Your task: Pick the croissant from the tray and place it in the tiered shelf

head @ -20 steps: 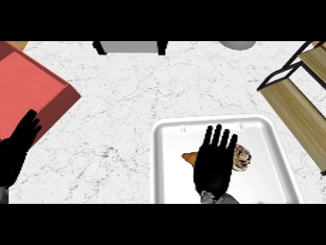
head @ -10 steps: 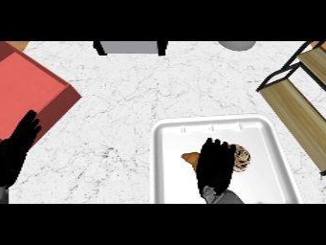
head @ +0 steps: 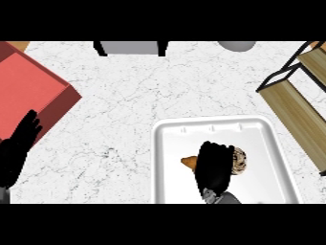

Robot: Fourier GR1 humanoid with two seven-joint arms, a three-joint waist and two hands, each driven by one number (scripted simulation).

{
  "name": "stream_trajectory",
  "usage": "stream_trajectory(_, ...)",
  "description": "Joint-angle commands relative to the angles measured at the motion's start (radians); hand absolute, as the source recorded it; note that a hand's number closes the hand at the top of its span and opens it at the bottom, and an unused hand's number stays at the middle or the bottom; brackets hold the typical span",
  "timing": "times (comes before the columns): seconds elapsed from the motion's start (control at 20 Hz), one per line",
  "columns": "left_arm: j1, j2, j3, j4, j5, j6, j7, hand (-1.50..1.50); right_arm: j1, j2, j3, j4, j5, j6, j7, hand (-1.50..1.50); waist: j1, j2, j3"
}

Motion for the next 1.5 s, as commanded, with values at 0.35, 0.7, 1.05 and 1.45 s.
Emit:
stream_trajectory(0.35,0.012,-0.010,0.011,0.000,-0.017,-0.023,-0.016,0.00,-0.140,0.004,-0.291,-0.045,-0.080,-0.099,0.099,1.50,-0.001,0.016,0.005)
stream_trajectory(0.7,0.005,-0.009,0.011,-0.048,-0.024,-0.005,0.038,0.00,-0.321,-0.013,-0.575,-0.042,-0.147,-0.126,0.103,1.50,0.000,0.012,0.005)
stream_trajectory(1.05,-0.010,-0.023,0.021,0.004,-0.049,0.005,-0.007,0.00,-0.419,0.004,-0.574,-0.314,-0.168,-0.067,0.250,1.50,-0.013,0.006,0.003)
stream_trajectory(1.45,0.003,-0.036,0.017,-0.030,-0.047,0.003,0.025,0.00,-0.521,0.004,-0.540,-0.520,-0.093,-0.010,0.370,1.50,-0.006,0.005,0.003)
